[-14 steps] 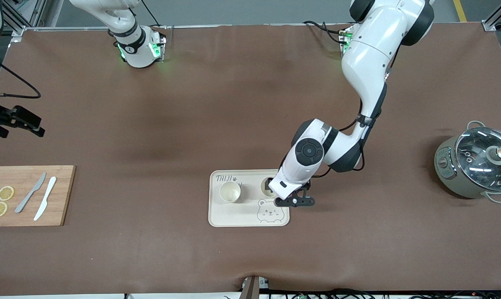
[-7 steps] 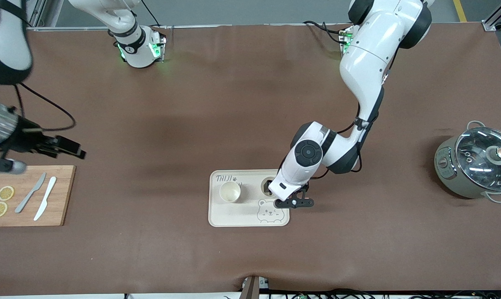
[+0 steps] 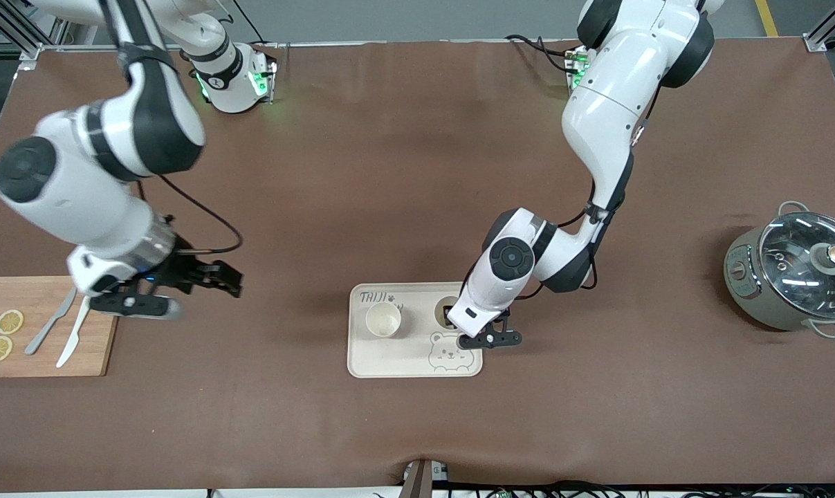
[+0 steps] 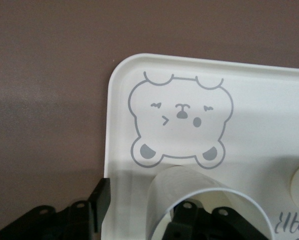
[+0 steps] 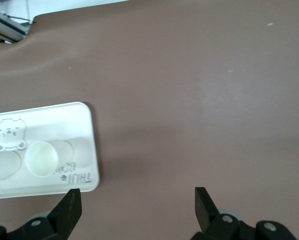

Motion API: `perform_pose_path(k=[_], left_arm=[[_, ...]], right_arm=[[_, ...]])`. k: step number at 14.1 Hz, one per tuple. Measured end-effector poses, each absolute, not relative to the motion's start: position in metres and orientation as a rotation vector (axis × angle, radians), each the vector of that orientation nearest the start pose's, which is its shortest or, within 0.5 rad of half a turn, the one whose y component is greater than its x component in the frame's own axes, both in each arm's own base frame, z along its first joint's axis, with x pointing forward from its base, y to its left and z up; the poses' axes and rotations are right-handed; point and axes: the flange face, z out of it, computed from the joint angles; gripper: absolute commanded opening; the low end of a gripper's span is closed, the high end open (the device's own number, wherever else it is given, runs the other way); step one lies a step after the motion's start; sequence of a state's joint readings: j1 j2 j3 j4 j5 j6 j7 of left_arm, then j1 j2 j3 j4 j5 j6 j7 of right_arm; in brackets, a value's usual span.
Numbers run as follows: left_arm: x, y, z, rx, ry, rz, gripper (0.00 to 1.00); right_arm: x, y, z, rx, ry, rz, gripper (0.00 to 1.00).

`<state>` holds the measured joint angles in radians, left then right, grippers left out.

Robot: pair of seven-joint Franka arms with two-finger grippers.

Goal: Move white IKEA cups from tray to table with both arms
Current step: 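Grasp the cup with the left gripper while the right gripper reaches the tray, then lift the cup with the left gripper while the right gripper grasps the other cup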

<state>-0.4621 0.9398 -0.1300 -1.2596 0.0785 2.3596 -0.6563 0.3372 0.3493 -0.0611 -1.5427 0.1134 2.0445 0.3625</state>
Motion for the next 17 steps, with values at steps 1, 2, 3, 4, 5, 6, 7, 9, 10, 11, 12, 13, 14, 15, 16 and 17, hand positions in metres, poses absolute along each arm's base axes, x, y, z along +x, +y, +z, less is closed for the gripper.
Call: perform_pose_path(k=[1,2,3,4,5,6,7,9,10,11,12,13,14,15,16,17], left_arm=[[0.652,-0.405,0.206,-3.265,-0.122,-0.184,0.0],[0.652,-0.404,0.206,-3.265,-0.123,-0.185,0.0],[0.653,-0.404,0.206,-3.265,-0.124,-0.186,0.0],[0.653,-0.404,0.207,-3.267,-0.131,-0.192,0.0],[0.655,-0.405,0.212,-3.272,-0.142,-0.207,0.0],[0.659,-0.403,0.221,-3.273,-0.151,-0.219,0.0],[0.661,-0.399,0.234,-3.261,-0.159,-0.202,0.0],[0.667,-0.375,0.28,-3.198,-0.168,-0.109,0.0],[0.67,-0.356,0.312,-3.168,-0.135,-0.067,0.0],[0.673,-0.329,0.347,-3.145,-0.077,-0.027,0.0],[0.674,-0.3,0.379,-3.135,-0.023,0.0,0.0],[0.674,-0.271,0.403,-3.137,0.011,0.016,0.0],[0.67,-0.243,0.418,-3.142,0.039,0.033,0.0],[0.664,-0.217,0.426,-3.146,0.073,0.056,0.0],[0.656,-0.193,0.428,-3.153,0.103,0.081,0.0],[0.648,-0.173,0.428,-3.171,0.132,0.097,0.0]], right_arm=[[0.649,0.218,0.456,-3.001,0.197,-0.181,1.0],[0.646,0.238,0.443,-3.006,0.18,-0.174,1.0],[0.642,0.256,0.429,-3.016,0.153,-0.158,1.0],[0.639,0.273,0.414,-3.025,0.127,-0.139,1.0],[0.636,0.287,0.4,-3.031,0.109,-0.128,1.0],[0.634,0.3,0.388,-3.031,0.101,-0.128,1.0],[0.633,0.309,0.378,-3.03,0.108,-0.132,1.0],[0.633,0.321,0.358,-3.027,0.11,-0.144,1.0],[0.632,0.327,0.347,-3.029,0.1,-0.144,1.0],[0.63,0.333,0.335,-3.032,0.088,-0.14,1.0],[0.629,0.34,0.323,-3.034,0.078,-0.139,1.0],[0.628,0.345,0.313,-3.032,0.074,-0.148,1.0],[0.629,0.349,0.306,-3.026,0.089,-0.164,1.0],[0.63,0.351,0.299,-3.019,0.111,-0.178,1.0],[0.631,0.351,0.291,-3.018,0.134,-0.182,1.0],[0.632,0.351,0.284,-3.016,0.156,-0.185,1.0]])
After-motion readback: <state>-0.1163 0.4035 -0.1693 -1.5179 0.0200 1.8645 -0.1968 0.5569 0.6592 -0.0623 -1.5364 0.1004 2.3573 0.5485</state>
